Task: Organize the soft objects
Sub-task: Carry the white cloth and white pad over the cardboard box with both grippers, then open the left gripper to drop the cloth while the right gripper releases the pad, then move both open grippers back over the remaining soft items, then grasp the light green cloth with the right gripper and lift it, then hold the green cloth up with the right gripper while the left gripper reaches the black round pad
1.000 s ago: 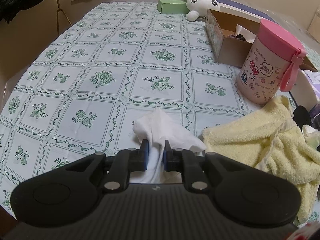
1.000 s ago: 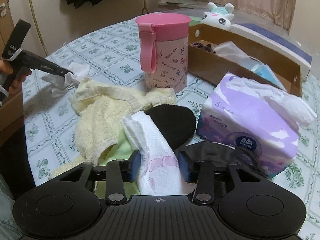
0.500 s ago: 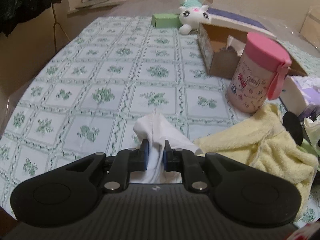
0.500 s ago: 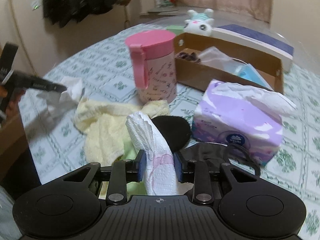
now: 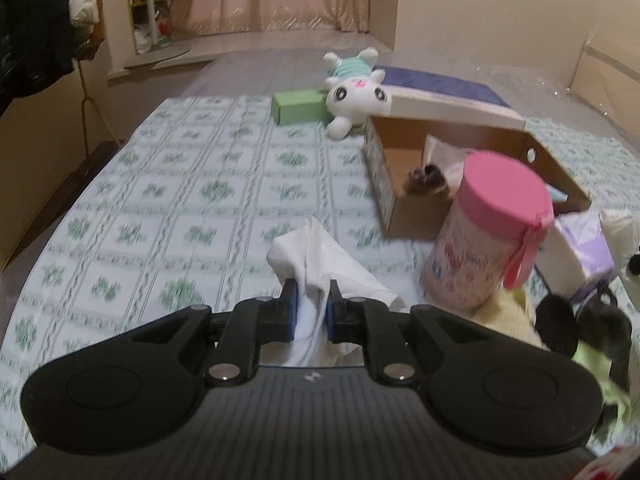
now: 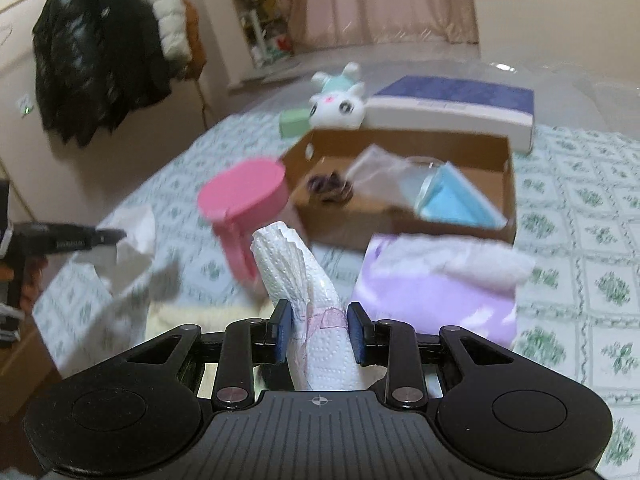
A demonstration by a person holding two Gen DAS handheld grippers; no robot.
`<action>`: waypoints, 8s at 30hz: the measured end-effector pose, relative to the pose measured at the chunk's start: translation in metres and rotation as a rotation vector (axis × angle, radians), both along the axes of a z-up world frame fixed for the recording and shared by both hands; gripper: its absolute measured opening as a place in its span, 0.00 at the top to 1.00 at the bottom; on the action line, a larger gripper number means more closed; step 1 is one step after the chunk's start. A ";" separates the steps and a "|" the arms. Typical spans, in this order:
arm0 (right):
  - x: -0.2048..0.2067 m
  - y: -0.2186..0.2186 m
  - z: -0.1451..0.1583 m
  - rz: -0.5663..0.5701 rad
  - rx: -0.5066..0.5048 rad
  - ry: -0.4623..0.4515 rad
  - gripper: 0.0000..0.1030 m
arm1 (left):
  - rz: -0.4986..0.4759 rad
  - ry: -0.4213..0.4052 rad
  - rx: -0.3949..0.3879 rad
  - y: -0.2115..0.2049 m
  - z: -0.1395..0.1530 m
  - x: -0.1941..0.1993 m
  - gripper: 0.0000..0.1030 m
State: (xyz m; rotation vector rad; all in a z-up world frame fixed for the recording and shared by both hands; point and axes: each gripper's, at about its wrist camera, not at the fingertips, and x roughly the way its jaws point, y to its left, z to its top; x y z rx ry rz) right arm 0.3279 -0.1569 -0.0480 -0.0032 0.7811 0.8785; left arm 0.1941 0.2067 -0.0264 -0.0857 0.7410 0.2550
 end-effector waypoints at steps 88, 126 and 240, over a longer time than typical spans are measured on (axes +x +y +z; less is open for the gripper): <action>0.068 0.023 0.033 -0.337 0.017 -0.002 0.35 | -0.200 -0.080 -0.132 -0.012 0.056 0.094 0.60; -0.133 -0.054 -0.029 -0.276 -0.035 0.047 0.36 | -0.220 0.044 -0.132 -0.142 -0.009 -0.081 0.59; -0.083 -0.086 -0.100 -0.409 -0.194 -0.015 0.47 | -0.371 0.129 -0.065 -0.197 -0.057 -0.005 0.59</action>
